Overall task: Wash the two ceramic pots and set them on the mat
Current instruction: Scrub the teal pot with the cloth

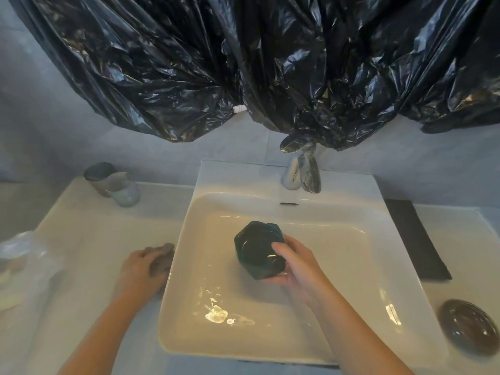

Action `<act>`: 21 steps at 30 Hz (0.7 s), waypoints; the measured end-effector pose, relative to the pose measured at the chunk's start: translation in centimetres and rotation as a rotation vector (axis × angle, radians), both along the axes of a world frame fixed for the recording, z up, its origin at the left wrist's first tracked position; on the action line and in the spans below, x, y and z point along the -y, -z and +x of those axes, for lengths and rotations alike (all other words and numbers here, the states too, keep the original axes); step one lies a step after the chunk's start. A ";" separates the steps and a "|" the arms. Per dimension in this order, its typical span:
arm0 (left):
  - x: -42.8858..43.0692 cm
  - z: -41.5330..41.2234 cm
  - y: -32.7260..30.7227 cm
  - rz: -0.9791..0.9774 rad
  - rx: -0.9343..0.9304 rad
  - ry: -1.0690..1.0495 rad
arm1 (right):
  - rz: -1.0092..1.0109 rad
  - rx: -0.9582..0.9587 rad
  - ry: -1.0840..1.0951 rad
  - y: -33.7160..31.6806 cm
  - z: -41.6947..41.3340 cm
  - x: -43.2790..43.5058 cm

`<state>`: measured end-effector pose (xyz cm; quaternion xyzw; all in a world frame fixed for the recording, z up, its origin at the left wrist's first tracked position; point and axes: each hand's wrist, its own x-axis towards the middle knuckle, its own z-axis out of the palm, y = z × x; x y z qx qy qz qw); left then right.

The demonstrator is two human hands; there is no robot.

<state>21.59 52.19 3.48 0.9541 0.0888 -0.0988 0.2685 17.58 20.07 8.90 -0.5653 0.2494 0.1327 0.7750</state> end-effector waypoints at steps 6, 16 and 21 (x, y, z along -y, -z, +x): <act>-0.2 -0.2 2.8 0.044 0.000 0.020 | -0.017 -0.022 -0.013 0.4 0.4 -0.7; 5.7 0.4 -8.3 -0.348 0.599 0.095 | -0.045 0.031 0.025 0.4 0.6 0.8; 12.8 -0.8 -8.8 -0.265 0.519 0.574 | -0.147 0.068 0.013 -0.3 1.4 2.1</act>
